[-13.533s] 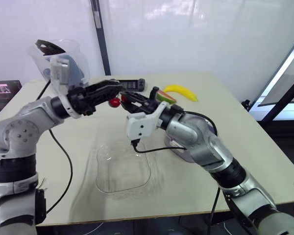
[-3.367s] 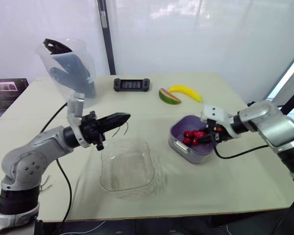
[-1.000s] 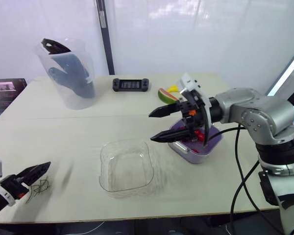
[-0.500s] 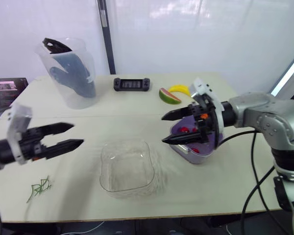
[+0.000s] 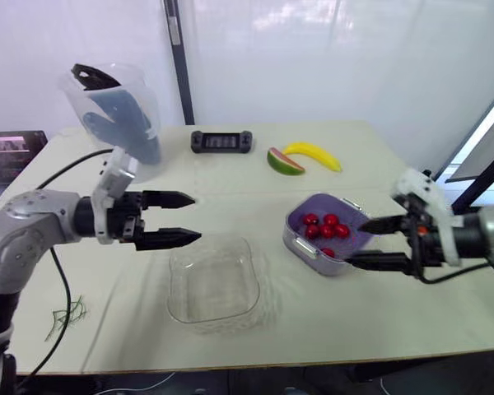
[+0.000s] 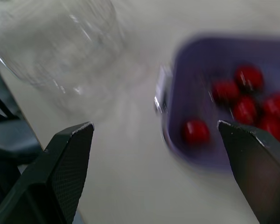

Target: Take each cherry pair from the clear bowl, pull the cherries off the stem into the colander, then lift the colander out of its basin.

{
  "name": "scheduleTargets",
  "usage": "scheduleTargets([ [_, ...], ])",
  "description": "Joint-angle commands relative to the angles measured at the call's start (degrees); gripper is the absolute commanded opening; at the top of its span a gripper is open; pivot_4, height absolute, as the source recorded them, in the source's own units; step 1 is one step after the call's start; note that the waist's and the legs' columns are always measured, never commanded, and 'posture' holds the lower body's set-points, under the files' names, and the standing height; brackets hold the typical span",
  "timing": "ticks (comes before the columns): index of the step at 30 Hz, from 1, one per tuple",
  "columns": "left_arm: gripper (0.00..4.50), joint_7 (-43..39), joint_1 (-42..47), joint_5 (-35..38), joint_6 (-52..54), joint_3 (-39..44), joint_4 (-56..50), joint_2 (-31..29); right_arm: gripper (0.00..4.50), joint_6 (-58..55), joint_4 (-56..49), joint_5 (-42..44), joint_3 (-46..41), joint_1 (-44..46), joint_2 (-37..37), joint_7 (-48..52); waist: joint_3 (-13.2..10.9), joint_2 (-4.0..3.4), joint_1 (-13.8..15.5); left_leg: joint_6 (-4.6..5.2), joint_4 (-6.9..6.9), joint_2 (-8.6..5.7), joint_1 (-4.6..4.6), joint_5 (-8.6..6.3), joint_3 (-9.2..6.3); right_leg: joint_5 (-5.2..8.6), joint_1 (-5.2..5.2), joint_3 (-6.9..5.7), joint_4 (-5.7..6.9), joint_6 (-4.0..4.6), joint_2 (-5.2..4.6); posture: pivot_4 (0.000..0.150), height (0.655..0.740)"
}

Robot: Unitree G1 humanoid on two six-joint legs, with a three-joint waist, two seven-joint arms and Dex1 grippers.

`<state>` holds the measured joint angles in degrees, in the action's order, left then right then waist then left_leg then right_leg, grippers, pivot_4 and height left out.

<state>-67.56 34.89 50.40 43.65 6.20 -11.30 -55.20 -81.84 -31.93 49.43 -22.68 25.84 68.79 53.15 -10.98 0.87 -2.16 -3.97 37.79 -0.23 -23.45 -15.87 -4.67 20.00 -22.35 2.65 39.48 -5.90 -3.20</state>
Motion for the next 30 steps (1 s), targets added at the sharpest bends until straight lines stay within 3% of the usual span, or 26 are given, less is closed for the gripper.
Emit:
scheduleTargets([
  [1, 4.46, -3.1, 2.3, -2.5, -2.5, -1.0, 1.7, 0.7, 4.5, -2.2, -3.5, 0.7, -9.3, -5.4, 2.8, 0.6, 0.0, 0.0, -0.2, 0.0, 0.02, 0.0, 0.02, 0.0, 0.01, 0.0, 0.04, 0.0, 0.0, 0.0, 0.0, 0.15, 0.74],
  [6, 4.46, -5.3, 3.3, -4.5, -4.2, -1.6, 4.0, 2.3, 4.5, -3.1, -5.8, -0.7, -17.4, -14.8, 4.1, 0.7, 0.0, 0.0, -0.2, 0.0, 0.1, 0.02, 0.01, 0.0, 0.01, 0.0, 0.08, 0.01, 0.01, 0.0, 0.02, 0.15, 0.74],
  [10, 4.46, -6.0, 1.5, -5.8, -5.4, -0.6, 4.1, 2.0, 4.5, 2.6, -6.6, -1.6, -15.0, -14.9, 3.3, -1.4, 0.0, 0.0, -0.3, 0.01, 0.1, 0.03, 0.01, -0.01, 0.01, 0.0, 0.09, 0.02, 0.01, 0.0, 0.02, 0.15, 0.74],
  [15, 4.46, -4.8, -4.4, -7.2, -6.9, 2.7, 2.8, 0.8, 4.5, 10.1, -5.7, -4.3, 0.1, -4.5, 1.8, -8.3, 0.0, -0.03, -0.4, 0.01, 0.08, 0.11, 0.07, -0.01, -0.01, 0.0, 0.04, 0.11, 0.02, 0.0, 0.02, 0.15, 0.74],
  [22, 4.46, 1.1, -16.9, -6.0, -6.3, 11.4, -2.9, 1.8, 4.5, -3.6, 2.9, -3.7, 23.4, 21.4, -7.9, -13.7, 0.0, -0.05, -0.3, 0.0, 0.11, 0.21, 0.02, 0.0, -0.08, -0.01, 0.02, 0.1, 0.0, -0.01, -0.1, 0.15, 0.74],
  [27, 4.46, 4.5, -24.4, -5.3, -5.8, 15.4, -7.5, 2.7, 4.5, -3.1, 7.8, -12.8, 38.4, 28.7, -11.2, -18.6, 0.0, -0.05, 0.2, 0.01, 0.12, 0.11, -0.03, -0.01, -0.06, -0.01, -0.05, 0.05, -0.01, -0.02, -0.28, 0.15, 0.74],
  [30, 4.46, 6.0, -27.2, -4.4, -4.7, 17.2, -9.9, 2.6, 4.5, -3.6, 10.0, -15.1, 42.3, 31.1, -13.7, -19.3, 0.0, -0.04, 0.0, 0.01, 0.15, 0.08, -0.04, 0.0, -0.04, -0.04, -0.05, 0.04, 0.0, -0.08, -0.32, 0.15, 0.74],
])
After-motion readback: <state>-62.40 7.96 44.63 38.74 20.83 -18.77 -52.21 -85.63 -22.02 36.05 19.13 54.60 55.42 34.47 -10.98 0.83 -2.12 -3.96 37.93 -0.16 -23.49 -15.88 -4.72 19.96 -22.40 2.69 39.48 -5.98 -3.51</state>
